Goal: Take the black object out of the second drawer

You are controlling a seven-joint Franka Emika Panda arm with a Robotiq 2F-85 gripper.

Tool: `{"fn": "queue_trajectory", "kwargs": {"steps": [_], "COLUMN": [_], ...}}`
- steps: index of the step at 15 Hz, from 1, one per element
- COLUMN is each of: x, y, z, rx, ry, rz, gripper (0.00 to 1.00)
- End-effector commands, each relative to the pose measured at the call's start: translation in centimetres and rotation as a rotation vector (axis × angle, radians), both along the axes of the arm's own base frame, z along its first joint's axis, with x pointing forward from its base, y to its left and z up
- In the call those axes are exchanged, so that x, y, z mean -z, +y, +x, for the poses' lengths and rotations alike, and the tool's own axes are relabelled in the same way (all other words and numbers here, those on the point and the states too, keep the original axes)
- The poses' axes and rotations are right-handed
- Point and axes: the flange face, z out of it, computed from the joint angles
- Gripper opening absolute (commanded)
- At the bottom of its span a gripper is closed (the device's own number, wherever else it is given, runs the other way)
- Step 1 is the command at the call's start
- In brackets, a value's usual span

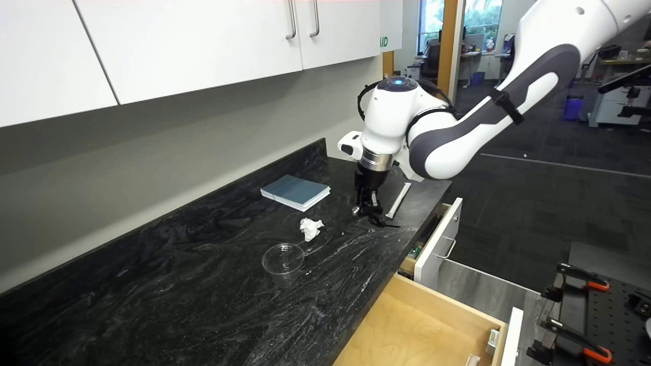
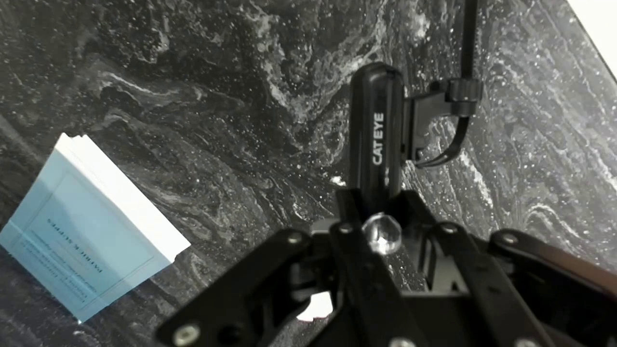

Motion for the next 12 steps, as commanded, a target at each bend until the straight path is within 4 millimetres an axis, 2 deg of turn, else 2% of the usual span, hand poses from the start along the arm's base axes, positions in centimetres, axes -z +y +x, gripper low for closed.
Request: {"fn": "queue_trajectory", "kwargs": {"steps": [1,6,7,8,9,12], "x": [1.6,3.5,3.6,3.7,3.5,2.5], "y": [0.8,1.2,1.4,1.4,1.4,1.4], "z": [2.7,4.3,4.6,4.8,5.0,5.2], "rx": [0.014,0.065,0.069,0.071,0.074,0.083], "ry": [0.024,0.077,0.085,0.089,0.093,0.093], "rz": [0.051,0.113,0.124,0.132,0.138,0.152], "gripper": [0.07,0.07,0.22,0.53,0.55,0.76]}}
